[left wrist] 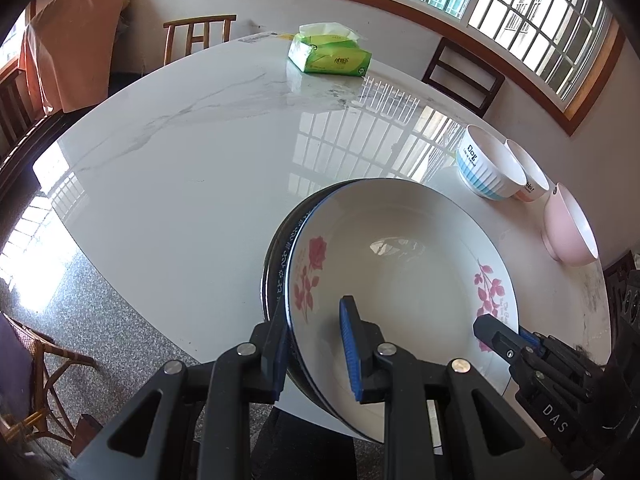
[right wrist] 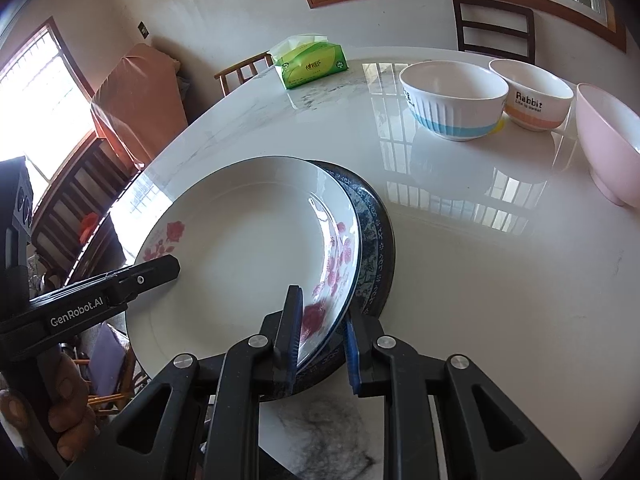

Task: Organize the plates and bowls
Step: 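Carry the pink-flowered plate over the blue-and-white stack and lower it, then open both grippers to release the pink-flowered plate on the stack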

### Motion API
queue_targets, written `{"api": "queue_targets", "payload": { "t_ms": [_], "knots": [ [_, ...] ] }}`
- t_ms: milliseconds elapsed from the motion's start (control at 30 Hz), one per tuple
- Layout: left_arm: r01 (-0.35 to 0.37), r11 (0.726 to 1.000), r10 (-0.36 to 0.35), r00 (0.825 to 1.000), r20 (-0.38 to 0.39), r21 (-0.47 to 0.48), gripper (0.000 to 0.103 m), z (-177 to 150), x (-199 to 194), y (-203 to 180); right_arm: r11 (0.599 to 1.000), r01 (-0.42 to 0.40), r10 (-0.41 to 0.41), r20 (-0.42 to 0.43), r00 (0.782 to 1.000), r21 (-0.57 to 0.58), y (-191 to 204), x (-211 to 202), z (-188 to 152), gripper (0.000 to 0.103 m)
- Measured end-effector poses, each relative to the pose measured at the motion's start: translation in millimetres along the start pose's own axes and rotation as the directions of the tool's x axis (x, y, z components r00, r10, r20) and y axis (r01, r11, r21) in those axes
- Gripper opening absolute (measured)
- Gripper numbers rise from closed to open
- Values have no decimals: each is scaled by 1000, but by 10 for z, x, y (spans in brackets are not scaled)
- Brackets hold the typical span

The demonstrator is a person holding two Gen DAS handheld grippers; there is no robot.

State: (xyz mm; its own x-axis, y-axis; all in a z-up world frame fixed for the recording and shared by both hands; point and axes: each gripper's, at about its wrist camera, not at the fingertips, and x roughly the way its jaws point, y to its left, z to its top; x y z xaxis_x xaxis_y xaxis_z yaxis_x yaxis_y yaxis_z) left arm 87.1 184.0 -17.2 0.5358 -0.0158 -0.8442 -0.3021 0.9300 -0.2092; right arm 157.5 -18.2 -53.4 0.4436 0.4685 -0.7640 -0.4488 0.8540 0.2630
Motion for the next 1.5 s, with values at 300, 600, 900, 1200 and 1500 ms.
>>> {"api": "queue_targets", "payload": {
  "t_ms": [300,600,900,1200,1500],
  "knots": [
    [13,1000,-13,1000,-20,-1,24,-8,70,8,1000,12,-12,-3,1000,-3,5,40,15,19],
    [8,1000,-8,1000,-11,4,24,5,90,30,999,41,-41,6,999,-22,49,55,11,19],
    [10,1000,-10,1000,8,8,24,-2,91,45,999,34,-34,14,999,-22,44,93,28,19],
    [9,1000,-9,999,31,20,24,16,50,100,999,42,-41,28,999,-28,50,96,26,20],
    [-82,994,71,987,145,68,33,52,-162,83,996,72,-70,45,997,-55,92,107,33,20]
  ]
}}
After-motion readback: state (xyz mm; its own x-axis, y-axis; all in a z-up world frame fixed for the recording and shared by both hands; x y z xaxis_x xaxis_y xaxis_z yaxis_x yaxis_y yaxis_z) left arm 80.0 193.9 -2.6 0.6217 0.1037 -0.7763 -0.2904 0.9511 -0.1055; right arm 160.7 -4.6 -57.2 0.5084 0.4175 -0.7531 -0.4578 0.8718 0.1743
